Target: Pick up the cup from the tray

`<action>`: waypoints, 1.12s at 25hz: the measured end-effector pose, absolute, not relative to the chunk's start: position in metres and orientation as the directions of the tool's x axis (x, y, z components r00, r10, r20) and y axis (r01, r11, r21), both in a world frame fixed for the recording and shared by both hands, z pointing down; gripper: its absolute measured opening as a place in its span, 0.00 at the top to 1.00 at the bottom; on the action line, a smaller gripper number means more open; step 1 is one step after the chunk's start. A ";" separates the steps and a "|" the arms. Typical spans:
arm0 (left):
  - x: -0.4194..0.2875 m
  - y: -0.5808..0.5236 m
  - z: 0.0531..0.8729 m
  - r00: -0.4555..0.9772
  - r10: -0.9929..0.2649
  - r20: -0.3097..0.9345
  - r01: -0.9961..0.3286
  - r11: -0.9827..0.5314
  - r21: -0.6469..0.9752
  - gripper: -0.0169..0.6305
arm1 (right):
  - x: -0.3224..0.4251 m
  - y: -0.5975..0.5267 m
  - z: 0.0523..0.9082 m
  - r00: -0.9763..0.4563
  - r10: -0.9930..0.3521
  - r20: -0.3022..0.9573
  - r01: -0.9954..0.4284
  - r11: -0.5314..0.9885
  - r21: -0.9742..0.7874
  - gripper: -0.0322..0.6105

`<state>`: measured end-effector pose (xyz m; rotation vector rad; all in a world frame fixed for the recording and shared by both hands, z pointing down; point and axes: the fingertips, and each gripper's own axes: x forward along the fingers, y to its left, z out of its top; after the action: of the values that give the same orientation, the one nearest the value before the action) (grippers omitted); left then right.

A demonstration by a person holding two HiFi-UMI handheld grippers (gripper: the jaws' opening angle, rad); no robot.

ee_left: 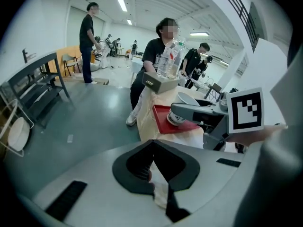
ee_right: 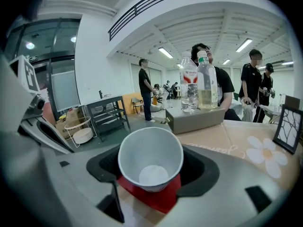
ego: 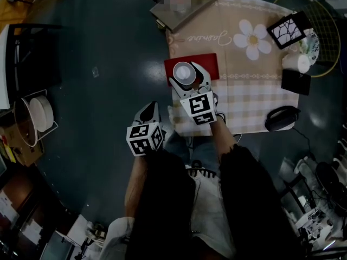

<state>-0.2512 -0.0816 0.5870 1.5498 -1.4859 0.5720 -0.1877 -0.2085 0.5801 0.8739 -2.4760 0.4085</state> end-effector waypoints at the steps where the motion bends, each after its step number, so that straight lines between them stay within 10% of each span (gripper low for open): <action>1: -0.252 -0.082 0.586 0.174 -0.547 0.819 -0.954 0.113 0.278 0.96 | -0.187 -0.208 0.578 -0.682 -0.507 0.527 -0.649 0.752 -0.116 0.43; 28: -0.138 -0.125 0.567 0.331 -0.519 0.788 -0.944 -0.181 0.277 0.96 | 0.003 -0.217 0.562 -0.433 -0.717 0.546 -0.875 0.481 -0.062 0.43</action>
<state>-0.1380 -0.1248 0.5671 1.8270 -1.2964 0.6978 0.0031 -0.2166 0.5625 1.3199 -2.2801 0.4699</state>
